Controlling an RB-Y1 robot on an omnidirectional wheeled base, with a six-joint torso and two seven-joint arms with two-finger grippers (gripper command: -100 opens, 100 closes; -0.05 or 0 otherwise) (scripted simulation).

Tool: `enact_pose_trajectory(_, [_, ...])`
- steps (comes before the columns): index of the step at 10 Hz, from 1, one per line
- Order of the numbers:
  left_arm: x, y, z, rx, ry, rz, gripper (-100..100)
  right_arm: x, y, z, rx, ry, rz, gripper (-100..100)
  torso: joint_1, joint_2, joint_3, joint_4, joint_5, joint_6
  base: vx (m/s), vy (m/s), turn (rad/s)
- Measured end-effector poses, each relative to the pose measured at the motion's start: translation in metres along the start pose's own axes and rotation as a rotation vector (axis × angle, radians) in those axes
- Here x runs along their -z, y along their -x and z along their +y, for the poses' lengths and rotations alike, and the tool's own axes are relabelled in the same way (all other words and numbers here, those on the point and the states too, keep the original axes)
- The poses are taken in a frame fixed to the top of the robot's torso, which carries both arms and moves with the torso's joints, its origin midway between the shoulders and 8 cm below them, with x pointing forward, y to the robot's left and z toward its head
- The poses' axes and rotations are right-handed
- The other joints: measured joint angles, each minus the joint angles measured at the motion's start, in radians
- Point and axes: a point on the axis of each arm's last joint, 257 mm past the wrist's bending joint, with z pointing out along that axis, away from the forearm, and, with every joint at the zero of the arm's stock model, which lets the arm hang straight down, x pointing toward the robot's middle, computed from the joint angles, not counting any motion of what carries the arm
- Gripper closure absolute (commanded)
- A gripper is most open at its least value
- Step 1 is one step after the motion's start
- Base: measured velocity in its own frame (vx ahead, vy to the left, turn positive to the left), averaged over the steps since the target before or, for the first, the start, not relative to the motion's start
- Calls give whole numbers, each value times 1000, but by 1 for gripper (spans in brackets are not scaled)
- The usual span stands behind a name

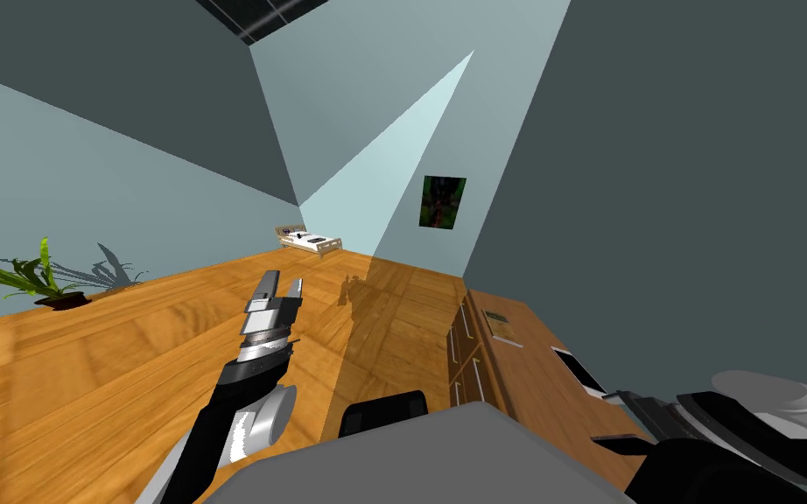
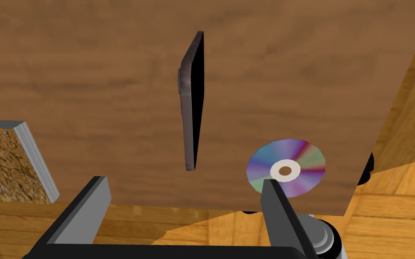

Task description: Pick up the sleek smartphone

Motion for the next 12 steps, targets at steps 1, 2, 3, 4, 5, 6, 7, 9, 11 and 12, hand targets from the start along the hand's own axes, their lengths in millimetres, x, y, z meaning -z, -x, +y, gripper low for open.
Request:
enact_pose_trajectory(1, [0, 0, 0, 0, 0, 0, 0, 0, 0, 0, 6, 2, 1, 0, 0, -2, -1, 0, 0, 1, -6, 0, -4])
enact_pose_trajectory(2, [0, 0, 0, 0, 0, 0, 0, 0, 0, 0, 5, 2, 0, -100, 0, -4, -2, -1, 0, 0, -134, -70, 250])
enact_pose_trajectory(3, [0, 0, 0, 0, 0, 0, 0, -1, 6, -2, 14, 9, 5, -100, -4, 1, 0, 0, 0, -1, -156, -77, 167])
enact_pose_trajectory(4, [0, 0, 0, 0, 0, 0, 0, -3, 10, -7, 5, 5, 9, -100, -5, 3, 2, 1, -1, 0, -71, -35, 2])
enact_pose_trajectory(5, [0, 0, 0, 0, 0, 0, 0, -4, 11, -8, -16, 5, 11, -100, -3, 1, 1, 0, -1, 1, -150, -60, 253])
enact_pose_trajectory(6, [0, 0, 0, 0, 0, 0, 0, -5, 16, -11, -12, 10, 15, -100, -4, 3, 2, 0, -1, -1, -141, -65, 162])
enact_pose_trajectory(7, [0, 0, 0, 0, 0, 0, 0, -7, 20, -14, -17, 9, 18, -100, -4, 3, 2, 1, -1, 1, -58, -34, -17])
enact_pose_trajectory(9, [0, 0, 0, 0, 0, 0, 0, -8, 21, -16, -60, 8, 20, -100, -2, -3, -2, -1, -1, 1, -59, -43, 111])
enact_pose_trajectory(11, [0, 0, 0, 0, 0, 0, 0, -10, 31, -22, -61, 9, 28, -100, -5, 2, 1, 1, -1, 1, -113, -50, 89])
enact_pose_trajectory(12, [0, 0, 0, 0, 0, 0, 0, -11, 32, -23, -84, 6, 29, -100, -3, 0, 0, 0, -1, 1, -148, -13, 227])
